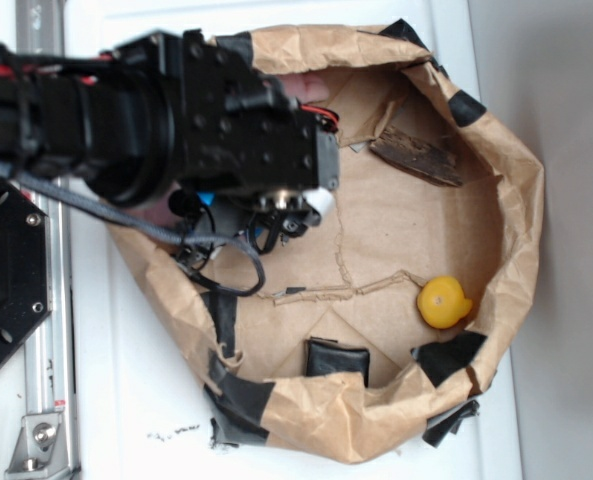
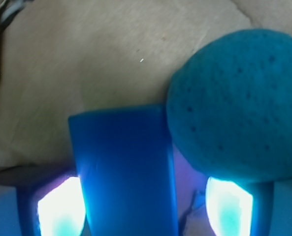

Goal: Grab the blue block.

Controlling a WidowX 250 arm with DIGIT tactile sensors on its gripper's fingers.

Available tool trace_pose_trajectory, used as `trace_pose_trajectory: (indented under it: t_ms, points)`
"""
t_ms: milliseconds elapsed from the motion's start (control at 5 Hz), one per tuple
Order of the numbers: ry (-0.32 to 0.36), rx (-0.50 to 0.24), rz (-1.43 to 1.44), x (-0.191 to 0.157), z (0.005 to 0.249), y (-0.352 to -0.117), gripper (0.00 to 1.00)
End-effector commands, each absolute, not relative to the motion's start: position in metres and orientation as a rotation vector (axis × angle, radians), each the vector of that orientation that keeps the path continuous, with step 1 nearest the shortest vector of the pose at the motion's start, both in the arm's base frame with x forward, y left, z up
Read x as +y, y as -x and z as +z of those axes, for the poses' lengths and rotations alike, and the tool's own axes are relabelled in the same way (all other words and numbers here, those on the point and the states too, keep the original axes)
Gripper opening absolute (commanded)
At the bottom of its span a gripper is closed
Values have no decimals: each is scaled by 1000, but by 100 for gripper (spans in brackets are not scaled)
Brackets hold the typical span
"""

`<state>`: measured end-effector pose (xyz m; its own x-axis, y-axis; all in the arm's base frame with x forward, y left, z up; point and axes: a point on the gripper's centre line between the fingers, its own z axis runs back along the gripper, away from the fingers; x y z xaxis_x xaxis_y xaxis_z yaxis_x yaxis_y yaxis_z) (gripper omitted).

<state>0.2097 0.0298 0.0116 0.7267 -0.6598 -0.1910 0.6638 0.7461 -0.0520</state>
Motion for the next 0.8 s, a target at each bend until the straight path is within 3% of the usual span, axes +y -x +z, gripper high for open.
trace_pose_trajectory:
  t_ms: [0,200,600]
  points:
    - [-54,221,-701,33,-2,-207,100]
    - [-76,203,-652,30,-6,-205,0]
    - [-73,190,-651,31,-5,-205,0]
